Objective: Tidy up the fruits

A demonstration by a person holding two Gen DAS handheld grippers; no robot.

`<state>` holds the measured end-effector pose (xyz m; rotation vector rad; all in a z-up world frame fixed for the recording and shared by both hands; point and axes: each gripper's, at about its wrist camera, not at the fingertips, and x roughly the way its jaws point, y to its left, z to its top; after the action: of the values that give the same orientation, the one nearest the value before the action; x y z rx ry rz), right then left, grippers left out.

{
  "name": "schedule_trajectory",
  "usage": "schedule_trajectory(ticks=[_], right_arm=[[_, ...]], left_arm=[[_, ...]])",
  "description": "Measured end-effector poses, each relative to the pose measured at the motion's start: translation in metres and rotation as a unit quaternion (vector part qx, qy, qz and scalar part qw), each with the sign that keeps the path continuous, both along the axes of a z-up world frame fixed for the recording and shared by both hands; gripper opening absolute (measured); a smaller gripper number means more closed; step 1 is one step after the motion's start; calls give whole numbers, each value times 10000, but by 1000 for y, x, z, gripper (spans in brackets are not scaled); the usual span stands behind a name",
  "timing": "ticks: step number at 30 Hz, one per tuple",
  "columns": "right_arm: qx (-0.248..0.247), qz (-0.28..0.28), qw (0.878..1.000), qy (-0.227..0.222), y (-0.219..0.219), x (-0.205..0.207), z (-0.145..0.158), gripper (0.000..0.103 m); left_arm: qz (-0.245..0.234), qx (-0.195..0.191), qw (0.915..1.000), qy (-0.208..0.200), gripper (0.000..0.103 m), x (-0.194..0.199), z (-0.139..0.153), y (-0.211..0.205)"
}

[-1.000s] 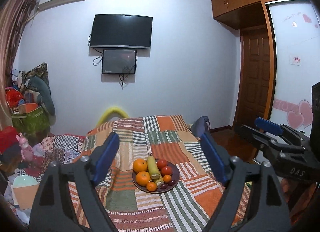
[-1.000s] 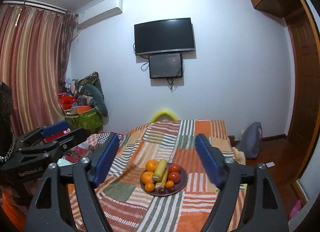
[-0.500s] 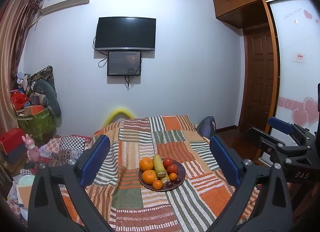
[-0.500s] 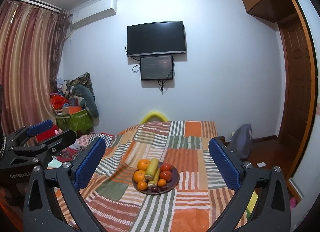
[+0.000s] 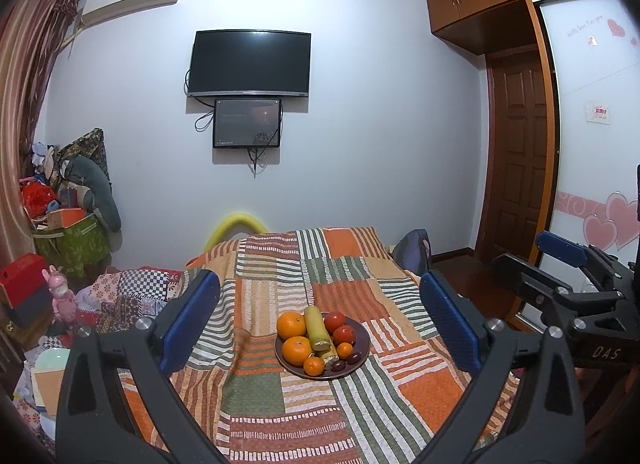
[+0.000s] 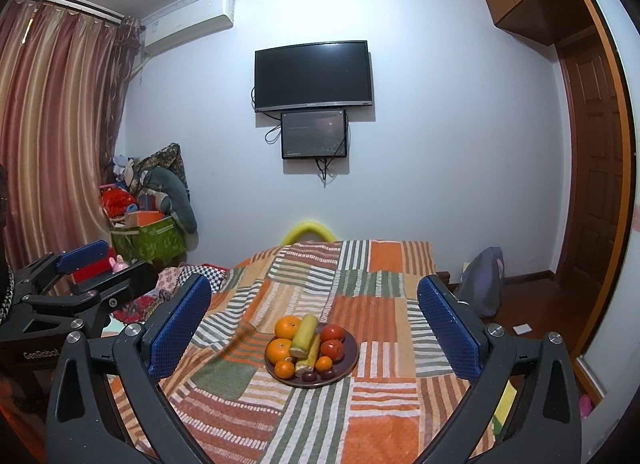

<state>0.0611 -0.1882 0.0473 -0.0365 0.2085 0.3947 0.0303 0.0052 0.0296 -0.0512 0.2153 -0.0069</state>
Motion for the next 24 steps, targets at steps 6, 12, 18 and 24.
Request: schedule_trajectory(ticks=[6, 12, 18, 24], right_arm=[[6, -11, 10000, -8, -1, -1, 1, 103], [0, -35, 10000, -17, -1, -1, 3, 103], [-16, -51, 10000, -15, -1, -2, 3, 103], [-10, -46, 10000, -23, -1, -1, 4, 103]], left_arm=[[-6, -12, 10000, 35, 102, 2, 0, 0], [-32, -5, 10000, 42, 102, 3, 0, -1], [-70, -16, 10000, 44, 102, 3, 1, -1], [-129, -49, 9999, 88, 102, 5, -1, -1]])
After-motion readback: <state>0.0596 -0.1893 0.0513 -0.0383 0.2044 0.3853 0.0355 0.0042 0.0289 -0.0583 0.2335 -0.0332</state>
